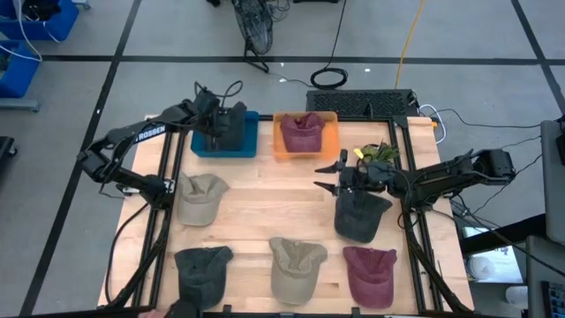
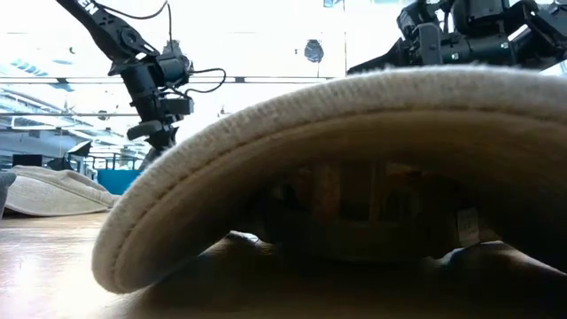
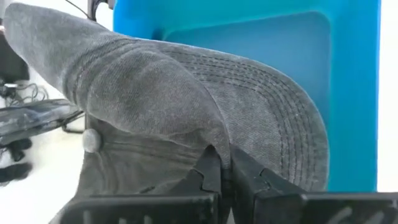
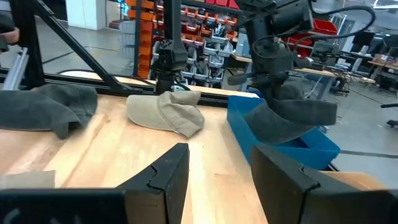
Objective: Pick & Place hat
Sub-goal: Put the top left black cap into the blue bin, then put the left black cap into the blue bin
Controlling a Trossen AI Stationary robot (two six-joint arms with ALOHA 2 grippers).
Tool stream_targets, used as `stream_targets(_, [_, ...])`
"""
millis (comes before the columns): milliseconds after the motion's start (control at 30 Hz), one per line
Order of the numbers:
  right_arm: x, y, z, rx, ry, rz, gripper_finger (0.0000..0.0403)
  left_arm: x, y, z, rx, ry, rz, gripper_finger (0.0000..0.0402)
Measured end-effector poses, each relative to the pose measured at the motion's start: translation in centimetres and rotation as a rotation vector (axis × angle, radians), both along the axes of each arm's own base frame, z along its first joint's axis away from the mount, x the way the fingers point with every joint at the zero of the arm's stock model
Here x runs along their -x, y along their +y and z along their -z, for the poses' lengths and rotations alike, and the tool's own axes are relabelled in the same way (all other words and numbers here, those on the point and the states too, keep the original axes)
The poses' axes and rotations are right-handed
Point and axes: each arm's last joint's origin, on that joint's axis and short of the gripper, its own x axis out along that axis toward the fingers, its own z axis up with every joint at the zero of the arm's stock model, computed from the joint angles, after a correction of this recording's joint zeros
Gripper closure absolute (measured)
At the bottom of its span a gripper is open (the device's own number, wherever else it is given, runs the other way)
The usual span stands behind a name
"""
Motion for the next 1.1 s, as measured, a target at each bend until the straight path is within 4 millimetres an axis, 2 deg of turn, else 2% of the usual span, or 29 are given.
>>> stream_targets(267, [0.0, -0.4, 0.1, -0.002, 0.010, 0.017, 0.0248, -0.2, -0.5, 0.7, 0.024, -0.019, 0.013, 0.0355])
stream_targets(567, [0.0, -0.4, 0.1, -0.003, 0.013, 0.017, 0.0248, -1.1, -0.5, 0.4, -0.007, -0.084, -0.030, 0.0351])
stream_targets(867, [0.0, -0.4, 0.1, -0.003, 0.014, 0.017, 0.0248, -1.7, -1.1, 0.4, -0.041, -0.032, -0.039, 0.0350])
stream_targets(1000, [0.0, -0.4, 0.2, -0.004, 0.014, 0.017, 0.0248, -2.3, -1.7, 0.4, -0.032, -0.050, -0.041, 0.0350])
stream_targets(1100, [0.2, -0.4, 0.4, -0.004, 0.022, 0.017, 0.0248, -3.0, -2.6, 0.3, -0.012, -0.082, -0.121, 0.0350])
